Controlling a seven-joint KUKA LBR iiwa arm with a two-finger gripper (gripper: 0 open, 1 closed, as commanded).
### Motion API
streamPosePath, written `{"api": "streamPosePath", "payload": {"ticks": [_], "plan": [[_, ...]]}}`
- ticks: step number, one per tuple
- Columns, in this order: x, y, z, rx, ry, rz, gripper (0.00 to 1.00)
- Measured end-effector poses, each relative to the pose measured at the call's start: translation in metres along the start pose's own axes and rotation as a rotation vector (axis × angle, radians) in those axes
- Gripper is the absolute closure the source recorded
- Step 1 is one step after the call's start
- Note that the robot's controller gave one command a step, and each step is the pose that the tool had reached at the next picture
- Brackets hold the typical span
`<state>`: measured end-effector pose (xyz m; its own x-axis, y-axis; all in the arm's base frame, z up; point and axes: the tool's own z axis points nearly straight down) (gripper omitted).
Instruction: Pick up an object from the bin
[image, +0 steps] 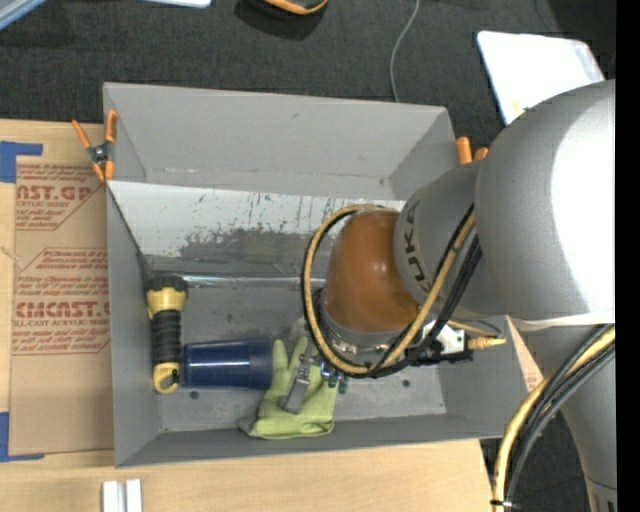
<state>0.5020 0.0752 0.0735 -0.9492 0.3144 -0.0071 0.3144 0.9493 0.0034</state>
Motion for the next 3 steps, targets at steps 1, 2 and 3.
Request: {"api": "streamPosePath", "payload": {"ticks": [1, 2, 3], "plan": [[0.02, 0.015, 0.003, -0.005, -0.006, 0.148, 1.0], [0.02, 0.015, 0.003, -0.005, -0.006, 0.148, 1.0], [0.025, 0.016, -0.047, -0.003, -0.003, 0.15, 1.0]]}}
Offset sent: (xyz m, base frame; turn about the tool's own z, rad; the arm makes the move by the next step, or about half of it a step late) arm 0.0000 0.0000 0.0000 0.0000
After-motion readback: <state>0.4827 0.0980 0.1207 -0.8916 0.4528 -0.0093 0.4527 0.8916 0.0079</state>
